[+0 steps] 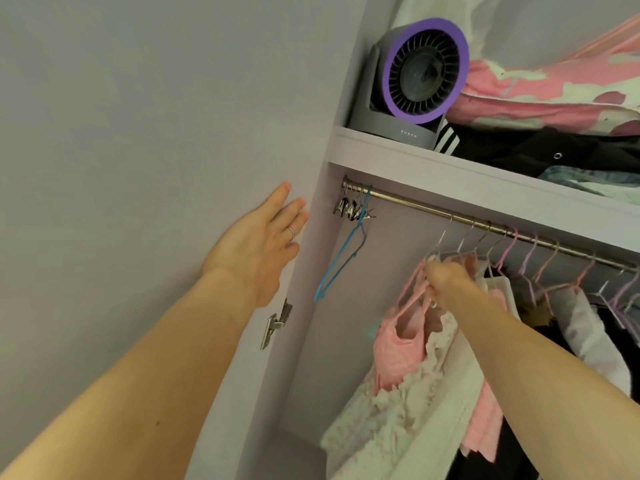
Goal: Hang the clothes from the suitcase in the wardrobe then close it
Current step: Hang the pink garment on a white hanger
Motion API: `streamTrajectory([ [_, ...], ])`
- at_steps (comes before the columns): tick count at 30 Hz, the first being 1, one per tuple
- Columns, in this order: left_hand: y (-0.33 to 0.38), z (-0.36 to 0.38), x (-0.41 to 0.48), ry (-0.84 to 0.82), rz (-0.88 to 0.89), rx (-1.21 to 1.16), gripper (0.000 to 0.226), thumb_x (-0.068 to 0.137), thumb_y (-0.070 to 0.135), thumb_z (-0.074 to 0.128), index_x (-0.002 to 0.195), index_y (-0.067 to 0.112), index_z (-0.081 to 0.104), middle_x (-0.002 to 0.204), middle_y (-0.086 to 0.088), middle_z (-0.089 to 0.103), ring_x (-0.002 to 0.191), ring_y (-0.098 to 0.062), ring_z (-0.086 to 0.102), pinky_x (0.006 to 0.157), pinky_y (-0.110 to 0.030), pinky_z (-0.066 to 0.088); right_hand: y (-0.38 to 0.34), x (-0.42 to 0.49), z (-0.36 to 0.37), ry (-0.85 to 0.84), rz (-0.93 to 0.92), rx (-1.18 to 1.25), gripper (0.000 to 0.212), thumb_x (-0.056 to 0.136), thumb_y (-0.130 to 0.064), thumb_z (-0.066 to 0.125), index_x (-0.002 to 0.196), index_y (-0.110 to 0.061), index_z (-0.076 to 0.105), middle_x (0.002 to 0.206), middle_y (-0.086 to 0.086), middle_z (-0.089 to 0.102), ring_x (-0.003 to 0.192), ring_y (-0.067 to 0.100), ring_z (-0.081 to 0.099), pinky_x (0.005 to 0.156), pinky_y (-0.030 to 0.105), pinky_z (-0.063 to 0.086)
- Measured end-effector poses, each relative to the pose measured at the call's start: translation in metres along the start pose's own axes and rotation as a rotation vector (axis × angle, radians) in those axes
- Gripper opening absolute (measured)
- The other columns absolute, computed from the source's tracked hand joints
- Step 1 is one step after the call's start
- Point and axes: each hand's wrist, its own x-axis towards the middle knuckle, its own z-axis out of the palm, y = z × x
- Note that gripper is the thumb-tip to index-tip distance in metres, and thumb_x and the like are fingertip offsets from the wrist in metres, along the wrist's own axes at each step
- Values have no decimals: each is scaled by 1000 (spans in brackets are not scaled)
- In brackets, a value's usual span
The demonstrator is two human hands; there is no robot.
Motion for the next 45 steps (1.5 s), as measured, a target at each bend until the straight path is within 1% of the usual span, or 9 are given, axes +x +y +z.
streamTrajectory([
  [3, 3, 4, 0, 13, -5, -10, 65, 102, 46, 13, 159, 17, 2, 163, -18, -20, 150, -40, -21, 113, -66, -20, 18, 16, 2, -6, 26, -69, 42, 83, -22, 55, 119, 0, 55, 69, 7, 41, 55, 19, 39, 50, 27, 30],
  [7, 4, 0, -2, -17, 9, -41, 67, 102, 47, 12, 158, 15, -5, 160, -22, -26, 147, -44, -26, 110, -67, -24, 24, -6, -9, -27, 37, -142, 32, 82, -23, 54, 100, 2, 62, 79, 16, 60, 66, 29, 57, 60, 32, 43],
  [10, -1, -11, -6, -102, 53, -128, 70, 101, 50, 14, 158, 17, -7, 158, -23, -29, 144, -45, -31, 110, -67, -23, 21, -34, -26, -8, 28, -169, 46, 86, -25, 62, 122, 4, 58, 111, 22, 64, 104, 39, 63, 81, 36, 46],
  [16, -13, -52, -12, -329, 25, -697, 74, 98, 57, 25, 157, 35, -12, 168, -8, -1, 152, -27, -19, 114, -55, -27, 1, -96, -92, -178, 80, -192, 47, 88, -19, 61, 132, -6, 51, 117, 13, 62, 111, 33, 59, 90, 35, 47],
  [19, -18, -85, -17, -390, 2, -1031, 73, 96, 45, 42, 158, 39, 3, 162, -1, 27, 152, -23, 13, 123, -48, 6, -6, -135, -135, -307, -33, -291, 52, 96, -28, 59, 143, -16, 42, 137, 3, 55, 122, 24, 54, 93, 28, 43],
  [22, -20, -132, -19, -322, 35, -1202, 65, 96, 43, 47, 155, 39, 21, 149, 0, 47, 133, -26, 48, 104, -39, 43, 1, -178, -187, -388, -129, -336, 49, 98, -38, 56, 143, -25, 42, 136, -8, 53, 124, 14, 51, 97, 25, 42],
  [32, 56, -281, -48, -114, 524, -1369, 39, 101, 37, 42, 139, 37, 48, 133, 5, 59, 116, -25, 57, 91, -37, 48, 84, -316, -341, -75, -299, -642, 34, 98, -32, 55, 131, -26, 59, 135, -13, 54, 130, 12, 39, 101, 16, 28],
  [40, 180, -432, -135, -9, 1110, -1362, 35, 100, 40, 43, 134, 41, 52, 132, 16, 59, 122, -13, 55, 94, -30, 46, 188, -439, -451, 161, 93, -646, 36, 87, -42, 49, 109, -25, 72, 118, -6, 68, 115, 24, 58, 99, 27, 43],
  [45, 226, -524, -197, 44, 1422, -1289, 36, 102, 39, 39, 136, 39, 51, 132, 13, 58, 123, -14, 53, 96, -29, 44, 226, -511, -528, 253, 364, -718, 31, 96, -35, 53, 124, -30, 64, 130, -12, 59, 127, 17, 46, 105, 32, 42],
])
